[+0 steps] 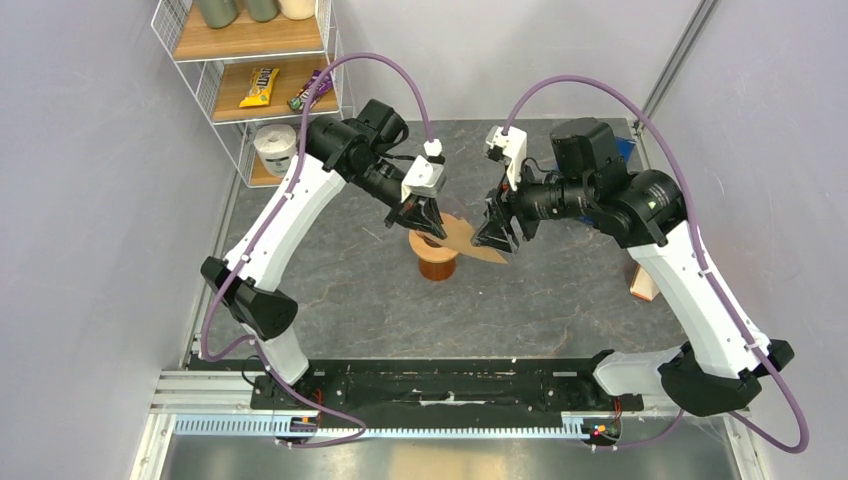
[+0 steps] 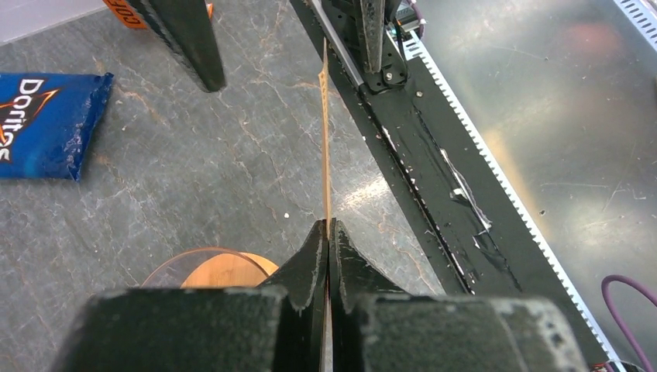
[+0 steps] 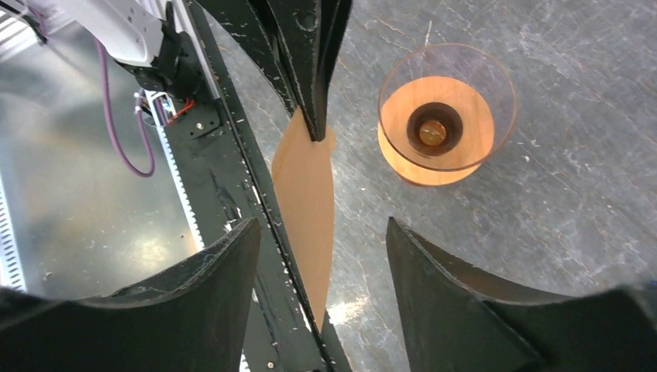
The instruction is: Place the coffee filter in the dripper
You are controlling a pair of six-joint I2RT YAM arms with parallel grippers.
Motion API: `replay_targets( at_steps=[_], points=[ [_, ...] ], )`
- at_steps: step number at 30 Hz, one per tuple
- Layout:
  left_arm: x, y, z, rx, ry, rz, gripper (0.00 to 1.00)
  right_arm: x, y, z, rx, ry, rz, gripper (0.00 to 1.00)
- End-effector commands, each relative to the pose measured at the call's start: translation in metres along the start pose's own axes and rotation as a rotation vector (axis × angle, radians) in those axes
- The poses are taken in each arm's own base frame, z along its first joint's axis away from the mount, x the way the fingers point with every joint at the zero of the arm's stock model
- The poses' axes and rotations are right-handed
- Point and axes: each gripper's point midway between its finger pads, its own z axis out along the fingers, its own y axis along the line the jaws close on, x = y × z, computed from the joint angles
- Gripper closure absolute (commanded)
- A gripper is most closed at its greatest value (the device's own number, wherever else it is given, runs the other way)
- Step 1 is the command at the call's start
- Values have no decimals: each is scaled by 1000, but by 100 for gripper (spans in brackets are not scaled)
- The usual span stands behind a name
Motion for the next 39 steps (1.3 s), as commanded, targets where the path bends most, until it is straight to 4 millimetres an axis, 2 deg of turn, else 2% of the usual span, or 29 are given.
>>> replay_targets(
  at_steps=[1,6,7,9,10,11,12,15,16,17,18,19,20,22,24,27,31,35,36,39],
  points=[
    [-27,-1,-7,-32,-58,53,98,-11,5,7,-45,-48,29,33],
    [-29,-2,-8,-34,-51,35,98,-14,-10,16,3,-30,43,42],
    [-29,0,-8,-39,-52,23,98,-15,-13,19,10,-25,52,47],
    [-34,4,-9,-55,-67,-29,98,-22,-13,22,4,-27,54,65],
    [-38,7,-10,-67,-87,-62,94,-24,-15,23,4,-29,53,78],
    [-41,10,-13,-79,-110,-108,88,-28,-16,22,11,-42,48,90],
    [-46,16,-18,-98,-151,-147,73,-34,-18,20,29,-67,42,100],
    [-67,45,-52,-172,-346,-370,23,-55,-31,7,78,-189,69,100],
    [-71,62,-68,-229,-432,-427,19,-65,-37,1,88,-247,109,100],
    [-76,72,-90,-311,-537,-387,16,-72,-45,-6,109,-296,135,100],
    [-85,71,-110,-367,-658,-395,14,-82,-51,-13,121,-359,155,100],
    [-86,72,-125,-420,-749,-384,13,-93,-57,-21,138,-429,163,100],
    [-82,80,-129,-454,-762,-449,12,-101,-62,-29,149,-488,187,100],
    [-84,81,-130,-444,-805,-465,12,-119,-66,-42,137,-598,212,100],
    [-86,83,-126,-453,-844,-484,11,-138,-65,-52,113,-672,210,100],
    [-100,81,-110,-399,-881,-485,10,-158,-62,-58,70,-731,200,100],
    [-123,74,-85,-319,-899,-457,10,-170,-56,-59,13,-753,202,100],
    [-143,80,-90,-319,-946,-434,10,-165,-55,-56,5,-743,197,100],
    [-145,83,-93,-327,-959,-444,14,-164,-55,-55,1,-741,198,100],
    [-153,91,-99,-353,-986,-456,46,-156,-60,-51,31,-732,194,100]
  ],
)
